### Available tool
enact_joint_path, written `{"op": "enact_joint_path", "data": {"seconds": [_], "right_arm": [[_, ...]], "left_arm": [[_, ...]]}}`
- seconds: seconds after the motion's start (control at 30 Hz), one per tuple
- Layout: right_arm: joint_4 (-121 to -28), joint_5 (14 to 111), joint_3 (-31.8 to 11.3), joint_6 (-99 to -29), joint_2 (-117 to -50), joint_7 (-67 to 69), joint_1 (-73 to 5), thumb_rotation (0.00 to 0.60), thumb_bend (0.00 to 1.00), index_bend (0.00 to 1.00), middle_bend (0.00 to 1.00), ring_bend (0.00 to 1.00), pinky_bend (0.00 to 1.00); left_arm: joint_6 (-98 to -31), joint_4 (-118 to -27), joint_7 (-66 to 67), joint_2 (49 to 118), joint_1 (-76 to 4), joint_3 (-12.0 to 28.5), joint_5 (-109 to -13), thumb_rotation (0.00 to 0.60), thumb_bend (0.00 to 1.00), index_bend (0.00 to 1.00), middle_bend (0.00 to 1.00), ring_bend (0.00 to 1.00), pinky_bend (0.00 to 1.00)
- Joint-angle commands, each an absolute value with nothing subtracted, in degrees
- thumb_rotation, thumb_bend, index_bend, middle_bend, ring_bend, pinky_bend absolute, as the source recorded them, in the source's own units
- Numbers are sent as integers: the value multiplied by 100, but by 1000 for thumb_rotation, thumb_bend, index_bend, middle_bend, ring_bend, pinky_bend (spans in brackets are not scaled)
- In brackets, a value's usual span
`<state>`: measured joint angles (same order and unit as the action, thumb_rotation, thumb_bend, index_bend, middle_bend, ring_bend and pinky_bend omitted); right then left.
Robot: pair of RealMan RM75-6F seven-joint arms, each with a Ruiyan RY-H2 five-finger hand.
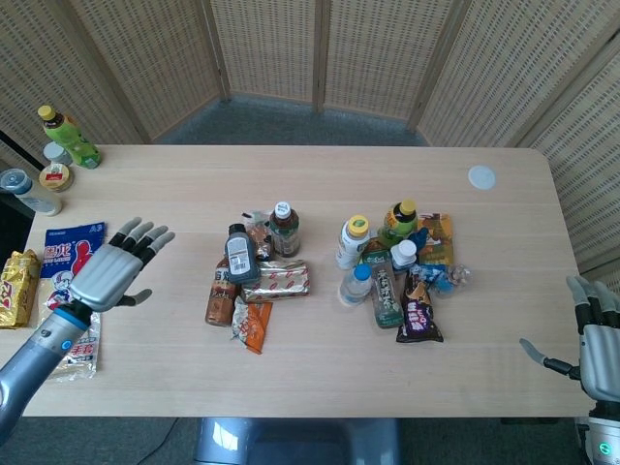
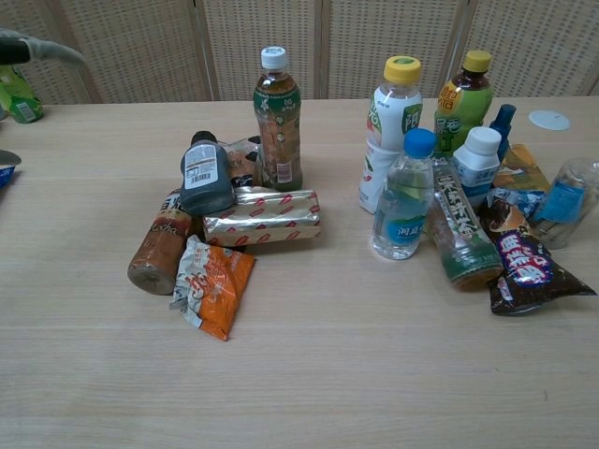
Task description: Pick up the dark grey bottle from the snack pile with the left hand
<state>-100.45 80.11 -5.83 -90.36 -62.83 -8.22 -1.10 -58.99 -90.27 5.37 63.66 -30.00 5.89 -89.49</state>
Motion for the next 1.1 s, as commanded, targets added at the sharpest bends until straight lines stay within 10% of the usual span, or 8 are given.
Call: {"op": "enact_joint_path", "data": {"seconds": [0.03, 1.1], "right_arm": [[-10038, 7994, -593, -9043, -6270, -814, -94, 369, 148, 0, 0, 0, 0], [-9983, 7933, -648, -9685, -6023, -577, 491, 371, 149, 0, 0, 0, 0]], "left_arm": [[-5650, -8639, 638, 6706, -3297, 631, -8999, 600, 275, 7, 58, 0, 0], [-4335, -6168, 524, 8708, -5066, 458, -9062, 600, 276, 1, 2, 0, 0]]}}
